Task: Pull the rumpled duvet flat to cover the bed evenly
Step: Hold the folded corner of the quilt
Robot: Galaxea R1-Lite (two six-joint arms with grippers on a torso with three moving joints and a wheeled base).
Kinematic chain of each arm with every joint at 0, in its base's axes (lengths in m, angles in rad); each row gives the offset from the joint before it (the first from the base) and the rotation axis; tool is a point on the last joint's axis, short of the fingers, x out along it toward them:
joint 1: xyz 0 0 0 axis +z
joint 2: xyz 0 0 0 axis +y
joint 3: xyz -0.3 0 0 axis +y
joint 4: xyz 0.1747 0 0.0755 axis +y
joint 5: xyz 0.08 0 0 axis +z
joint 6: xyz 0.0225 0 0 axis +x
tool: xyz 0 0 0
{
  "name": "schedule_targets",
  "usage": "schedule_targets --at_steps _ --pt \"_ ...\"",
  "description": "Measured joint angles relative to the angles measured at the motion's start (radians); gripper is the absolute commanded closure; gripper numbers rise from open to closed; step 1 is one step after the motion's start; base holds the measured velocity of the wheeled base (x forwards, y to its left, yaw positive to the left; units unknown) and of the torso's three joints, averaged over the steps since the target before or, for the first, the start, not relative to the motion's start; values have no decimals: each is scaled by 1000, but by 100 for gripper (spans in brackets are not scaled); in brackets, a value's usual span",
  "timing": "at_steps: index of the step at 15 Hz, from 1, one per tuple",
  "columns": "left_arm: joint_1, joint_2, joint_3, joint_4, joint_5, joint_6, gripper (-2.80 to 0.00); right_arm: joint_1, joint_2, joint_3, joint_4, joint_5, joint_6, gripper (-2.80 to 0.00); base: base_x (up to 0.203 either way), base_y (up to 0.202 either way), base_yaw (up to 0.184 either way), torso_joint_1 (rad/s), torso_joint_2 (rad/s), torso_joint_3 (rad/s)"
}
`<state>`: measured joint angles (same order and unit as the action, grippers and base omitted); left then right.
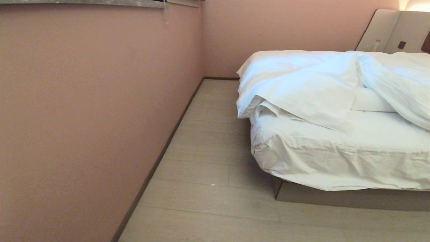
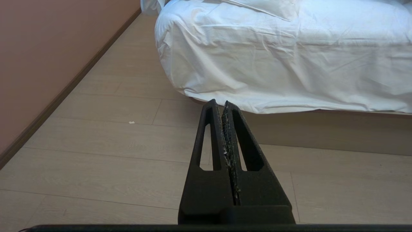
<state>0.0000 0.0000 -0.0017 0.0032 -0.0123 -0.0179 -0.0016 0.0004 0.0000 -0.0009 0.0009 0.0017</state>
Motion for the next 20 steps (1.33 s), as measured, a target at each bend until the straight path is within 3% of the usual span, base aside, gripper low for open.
schedule_targets --at_steps 20 --pt "0 0 0 1 2 4 0 0 0 0 0 -1 0 0 0 0 0 0 0 0"
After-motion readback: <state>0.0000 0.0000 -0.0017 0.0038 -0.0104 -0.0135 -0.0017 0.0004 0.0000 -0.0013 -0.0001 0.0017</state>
